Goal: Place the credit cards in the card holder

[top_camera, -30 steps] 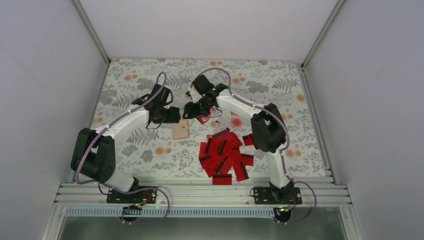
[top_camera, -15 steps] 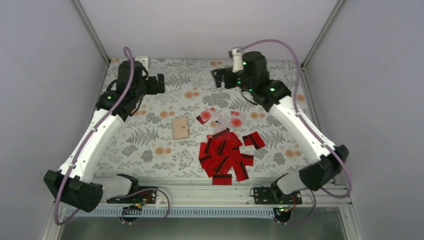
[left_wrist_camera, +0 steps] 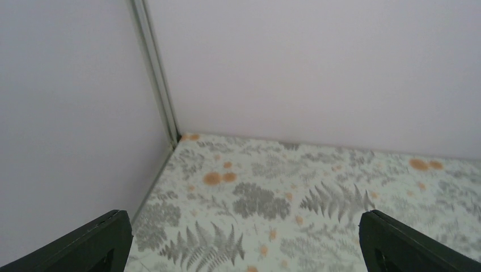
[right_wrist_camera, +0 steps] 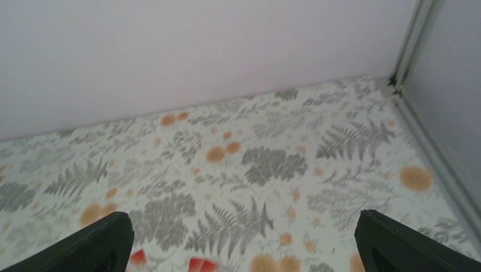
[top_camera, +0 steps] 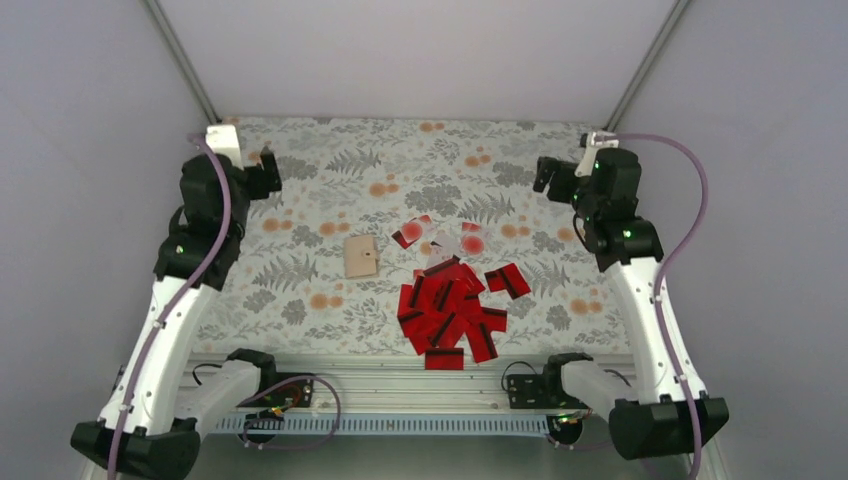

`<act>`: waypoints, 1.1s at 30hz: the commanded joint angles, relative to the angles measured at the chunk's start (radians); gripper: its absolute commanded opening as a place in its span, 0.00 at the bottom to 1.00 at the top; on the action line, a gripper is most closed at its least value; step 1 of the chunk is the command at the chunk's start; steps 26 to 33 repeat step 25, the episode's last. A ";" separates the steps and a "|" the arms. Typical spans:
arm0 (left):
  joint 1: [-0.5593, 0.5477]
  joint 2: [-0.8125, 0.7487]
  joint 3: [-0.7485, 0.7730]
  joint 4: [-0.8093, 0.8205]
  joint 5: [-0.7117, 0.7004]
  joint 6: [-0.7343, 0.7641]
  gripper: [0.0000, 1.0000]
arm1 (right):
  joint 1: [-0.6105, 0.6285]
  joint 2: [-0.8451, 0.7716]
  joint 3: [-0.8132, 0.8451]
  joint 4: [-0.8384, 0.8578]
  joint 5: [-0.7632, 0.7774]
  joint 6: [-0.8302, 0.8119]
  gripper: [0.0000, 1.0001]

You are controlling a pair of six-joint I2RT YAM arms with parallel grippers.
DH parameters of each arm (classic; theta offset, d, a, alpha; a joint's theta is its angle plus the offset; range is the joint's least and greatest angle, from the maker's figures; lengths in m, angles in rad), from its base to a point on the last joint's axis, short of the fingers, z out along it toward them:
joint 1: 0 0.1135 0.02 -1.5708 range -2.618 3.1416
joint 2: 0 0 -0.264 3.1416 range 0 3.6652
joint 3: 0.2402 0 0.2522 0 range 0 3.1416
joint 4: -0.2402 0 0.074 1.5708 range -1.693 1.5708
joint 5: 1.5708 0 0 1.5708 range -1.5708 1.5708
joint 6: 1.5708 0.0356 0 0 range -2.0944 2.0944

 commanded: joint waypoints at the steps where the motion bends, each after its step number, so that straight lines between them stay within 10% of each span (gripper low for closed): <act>1: 0.007 -0.096 -0.168 0.119 0.077 -0.013 1.00 | -0.005 -0.108 -0.103 0.030 -0.105 0.031 0.99; 33: 0.007 -0.160 -0.313 0.199 0.175 -0.019 1.00 | -0.006 -0.189 -0.187 0.090 -0.131 0.037 0.99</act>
